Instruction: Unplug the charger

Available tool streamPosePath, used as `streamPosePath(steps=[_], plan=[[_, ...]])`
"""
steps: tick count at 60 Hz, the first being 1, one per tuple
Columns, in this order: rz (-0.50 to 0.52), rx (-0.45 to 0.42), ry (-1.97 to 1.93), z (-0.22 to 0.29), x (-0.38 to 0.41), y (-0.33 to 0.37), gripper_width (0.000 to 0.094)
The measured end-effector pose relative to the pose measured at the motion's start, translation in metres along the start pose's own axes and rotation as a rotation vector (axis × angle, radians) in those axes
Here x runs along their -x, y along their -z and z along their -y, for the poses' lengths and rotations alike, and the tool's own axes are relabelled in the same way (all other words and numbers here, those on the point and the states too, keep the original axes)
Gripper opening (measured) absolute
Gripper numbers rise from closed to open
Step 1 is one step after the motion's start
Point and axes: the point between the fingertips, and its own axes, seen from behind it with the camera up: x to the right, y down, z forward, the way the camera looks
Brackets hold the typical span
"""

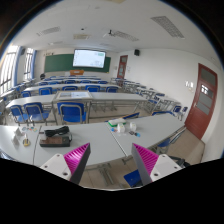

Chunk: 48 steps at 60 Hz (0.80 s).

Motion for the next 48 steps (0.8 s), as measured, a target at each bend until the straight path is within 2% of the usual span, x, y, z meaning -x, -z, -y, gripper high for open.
streamPosePath(steps=[13,20,32,40,48], plan=[[-0.003,0.052,0.04,-0.041,0.014,0.004,0.0856],[0.037,0.088,0.049,-0.077,0.051,0.007,0.0862],[0.208,0.13,0.053,-0.123,0.186,-0.007,0.0855],[0.315,0.108,0.047,-0.119,0.289,-0.04,0.0853],[0.374,0.077,0.069,-0.104,0.377,-0.092,0.0852]])
